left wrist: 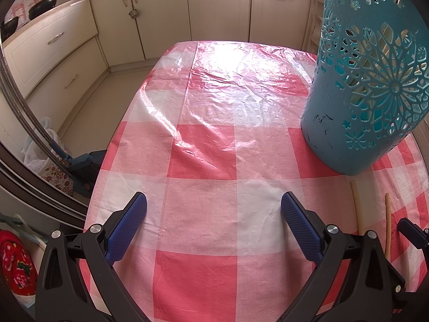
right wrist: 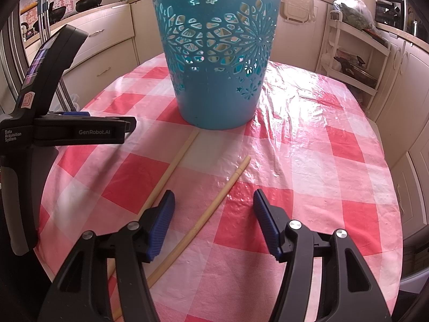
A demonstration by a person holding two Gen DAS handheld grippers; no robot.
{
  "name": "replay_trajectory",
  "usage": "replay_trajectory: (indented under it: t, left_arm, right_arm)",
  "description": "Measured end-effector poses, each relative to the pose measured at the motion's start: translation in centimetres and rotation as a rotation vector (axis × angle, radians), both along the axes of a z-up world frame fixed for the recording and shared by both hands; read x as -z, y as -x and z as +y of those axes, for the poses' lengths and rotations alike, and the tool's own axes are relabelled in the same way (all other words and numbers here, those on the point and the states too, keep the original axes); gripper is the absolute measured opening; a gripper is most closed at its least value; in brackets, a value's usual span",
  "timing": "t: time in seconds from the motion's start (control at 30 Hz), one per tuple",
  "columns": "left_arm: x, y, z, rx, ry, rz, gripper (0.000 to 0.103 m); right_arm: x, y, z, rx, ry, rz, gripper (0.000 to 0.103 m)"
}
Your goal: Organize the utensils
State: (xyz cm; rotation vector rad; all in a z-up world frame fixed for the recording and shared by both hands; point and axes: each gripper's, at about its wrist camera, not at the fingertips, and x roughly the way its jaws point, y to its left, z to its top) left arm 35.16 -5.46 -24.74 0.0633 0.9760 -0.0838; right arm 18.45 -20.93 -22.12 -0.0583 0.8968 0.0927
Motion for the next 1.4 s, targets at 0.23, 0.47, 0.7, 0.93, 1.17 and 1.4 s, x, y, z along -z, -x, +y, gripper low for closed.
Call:
replay_trajectory:
  t: [0.23,0.47,0.7,0.93,1.17,1.4]
  left_arm:
    - [0.0,0.0,0.0,0.0,0.0,0.0,0.096]
    - [0.0,0.0,0.0,0.0,0.0,0.0,0.096]
    - [0.0,0.0,-0.1,0.0,0.0,0.0,0.096]
    - [0.0,0.0,0.0,0.0,0.0,0.0,0.096]
    - [0.0,0.0,0.0,0.0,0.0,0.0,0.096]
    - [0.0,0.0,0.0,0.001,0.0,0.0,0.096]
  right_arm:
    - [0.0,0.0,0.0,0.0,0.0,0.0,0.06]
    - [0.1,0.0,-0.1,0.0,-0.002,0.0,0.06]
    - [0.2,-0.1,0.0,0.0,-0.01,0.0,0.061]
    - [0.2,0.0,-0.3,0.003,-0.037,-0.002,0.062]
    - [0.0,0.1,-1.2,0.013,-0.083,-0.002,0.062]
    - [-0.1,0.0,-2.0,0.015,-0.146,-0.003,0.062]
